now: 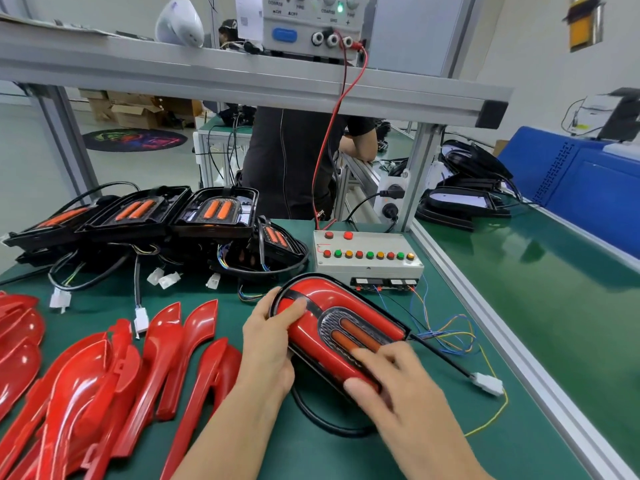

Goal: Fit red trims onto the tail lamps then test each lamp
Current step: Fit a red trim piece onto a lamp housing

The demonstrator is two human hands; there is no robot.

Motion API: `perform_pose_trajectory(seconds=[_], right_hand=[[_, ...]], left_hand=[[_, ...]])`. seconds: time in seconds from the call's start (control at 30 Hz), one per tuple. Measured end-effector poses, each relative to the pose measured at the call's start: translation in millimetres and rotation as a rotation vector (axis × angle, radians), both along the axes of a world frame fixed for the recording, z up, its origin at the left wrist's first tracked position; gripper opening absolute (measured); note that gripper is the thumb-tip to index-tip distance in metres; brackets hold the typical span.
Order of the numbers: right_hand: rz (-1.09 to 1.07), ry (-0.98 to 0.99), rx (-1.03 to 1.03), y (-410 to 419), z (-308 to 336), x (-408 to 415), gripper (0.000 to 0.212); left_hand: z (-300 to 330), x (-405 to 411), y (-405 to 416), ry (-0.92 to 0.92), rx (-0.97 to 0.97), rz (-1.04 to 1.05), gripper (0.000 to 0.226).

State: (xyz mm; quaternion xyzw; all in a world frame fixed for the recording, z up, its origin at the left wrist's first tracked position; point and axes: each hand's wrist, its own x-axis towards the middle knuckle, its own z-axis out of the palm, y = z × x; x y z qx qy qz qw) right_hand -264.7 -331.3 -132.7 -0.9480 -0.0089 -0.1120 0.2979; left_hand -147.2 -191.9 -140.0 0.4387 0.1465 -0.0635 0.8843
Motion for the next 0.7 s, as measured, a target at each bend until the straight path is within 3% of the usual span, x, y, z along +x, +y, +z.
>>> perform_pose_trajectory(seconds=[0.1,0.17,0.23,0.37,0.47,0.57,0.7], right_hand=[[-0.274,0.101,0.563,-16.6,-2.6,-5.9,0.025],[-0.210,0.384,0.916,-18.5,-4.3,-5.6,0.041],[-0.067,0.483,1.132,-15.0,-5.1,-1.5,0.051],[-0.045,0.493,1.294,-10.3,-9.1,5.7,0.061],[-0.012,0.535,1.419,-10.5,-9.7,7.4,0.055],[0.015,0.513,1.433,-10.7,-12.5,8.3,0.056],[0.026,0.518,1.406,-4.3,-14.1,8.4,0.053]], left_hand=[[5.3,2.4,7.8,-0.031,0.001,0.019,0.053],[8.4,0.0,7.8,-0.070,0.003,-0.004,0.054],[12.1,-4.8,2.9,-0.099,-0.006,-0.035,0.055],[15.6,-7.5,0.7,-0.116,-0.007,-0.049,0.056],[14.5,-7.2,4.3,-0.124,0.023,-0.067,0.048],[14.9,-7.2,7.7,-0.147,0.046,-0.101,0.041],[19.6,-9.1,8.3,-0.200,0.069,-0.137,0.048]])
